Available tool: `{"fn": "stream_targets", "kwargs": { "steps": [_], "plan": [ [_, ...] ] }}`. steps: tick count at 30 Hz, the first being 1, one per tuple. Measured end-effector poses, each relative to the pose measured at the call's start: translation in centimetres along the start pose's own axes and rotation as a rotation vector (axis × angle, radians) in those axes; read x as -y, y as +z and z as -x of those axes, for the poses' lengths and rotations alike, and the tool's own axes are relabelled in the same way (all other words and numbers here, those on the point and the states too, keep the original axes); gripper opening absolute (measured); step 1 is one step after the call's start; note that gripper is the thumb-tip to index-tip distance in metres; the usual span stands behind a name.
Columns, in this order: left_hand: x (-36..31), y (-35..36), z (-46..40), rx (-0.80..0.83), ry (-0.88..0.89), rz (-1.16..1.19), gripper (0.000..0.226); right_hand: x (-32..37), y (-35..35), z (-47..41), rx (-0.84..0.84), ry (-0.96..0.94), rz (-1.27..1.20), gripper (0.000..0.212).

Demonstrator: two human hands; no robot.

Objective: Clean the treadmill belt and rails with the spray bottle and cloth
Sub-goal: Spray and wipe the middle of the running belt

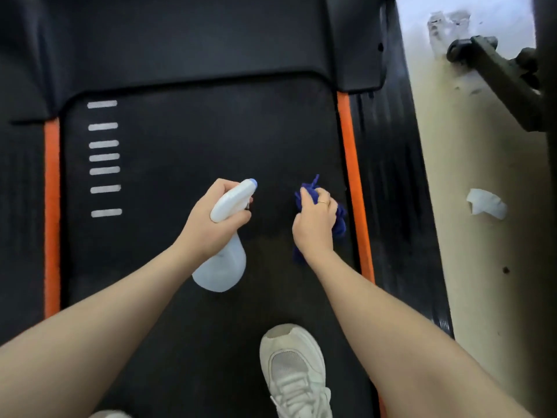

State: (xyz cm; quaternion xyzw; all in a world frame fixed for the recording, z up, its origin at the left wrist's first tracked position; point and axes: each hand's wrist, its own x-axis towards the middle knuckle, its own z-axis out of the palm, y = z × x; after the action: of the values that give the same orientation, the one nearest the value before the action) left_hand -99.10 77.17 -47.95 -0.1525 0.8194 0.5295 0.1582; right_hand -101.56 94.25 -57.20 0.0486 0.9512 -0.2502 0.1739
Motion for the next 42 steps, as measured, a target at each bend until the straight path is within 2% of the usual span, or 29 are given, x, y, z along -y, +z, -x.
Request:
{"fn": "stream_targets", "kwargs": {
  "steps": [3,5,8,10,13,15,22,27,29,32,34,36,38,42],
  "plan": [
    [1.4,-2.6,1.3,-0.031,-0.011,-0.013,0.030,3.4,2.5,2.4,0.288,-0.264,-0.028,0.049],
    [2.5,-4.8,2.3,-0.039,-0.031,-0.035,0.029,5.6,3.8,4.4,0.453,-0.313,-0.174,0.047],
    [4.9,-8.5,4.6,-0.118,-0.089,-0.016,0.029,9.9,4.4,5.0,0.396,-0.238,-0.423,0.046],
    [7.1,-11.4,6.4,-0.236,-0.138,0.029,0.030,12.8,4.3,4.6,0.444,-0.220,-0.501,0.047],
    [10.6,-14.9,9.3,-0.454,-0.247,0.085,0.035,16.6,4.4,4.5,0.584,-0.273,-0.447,0.047],
    [12.7,-16.3,10.8,-0.518,-0.328,0.086,0.039,19.1,5.1,5.2,0.632,-0.354,-0.307,0.045],
    [18.9,-16.4,15.3,-0.457,-0.458,0.244,0.036,24.6,9.5,8.3,0.666,-0.452,-0.057,0.047],
    [20.6,-15.6,16.4,-0.505,-0.515,0.308,0.024,24.3,10.9,9.0,0.562,-0.359,-0.042,0.047],
    [20.8,-15.5,16.5,-0.379,-0.464,0.264,0.023,23.0,11.1,9.2,0.486,-0.332,-0.025,0.048],
    [20.4,-14.8,16.7,-0.065,-0.290,0.192,0.035,20.1,10.8,9.6,0.395,-0.325,0.078,0.046],
    [19.9,-13.9,16.6,0.073,-0.219,0.134,0.037,18.6,10.6,10.0,0.371,-0.318,0.163,0.045],
    [19.7,-13.6,16.4,0.031,-0.214,0.100,0.025,18.1,10.7,10.4,0.376,-0.343,0.199,0.046],
    [19.9,-14.3,16.1,-0.115,-0.254,0.116,0.018,18.3,11.1,10.6,0.386,-0.404,0.176,0.048],
    [20.8,-17.3,16.1,-0.298,-0.247,0.215,0.024,20.0,13.0,10.8,0.280,-0.544,0.120,0.050]
  ]
}}
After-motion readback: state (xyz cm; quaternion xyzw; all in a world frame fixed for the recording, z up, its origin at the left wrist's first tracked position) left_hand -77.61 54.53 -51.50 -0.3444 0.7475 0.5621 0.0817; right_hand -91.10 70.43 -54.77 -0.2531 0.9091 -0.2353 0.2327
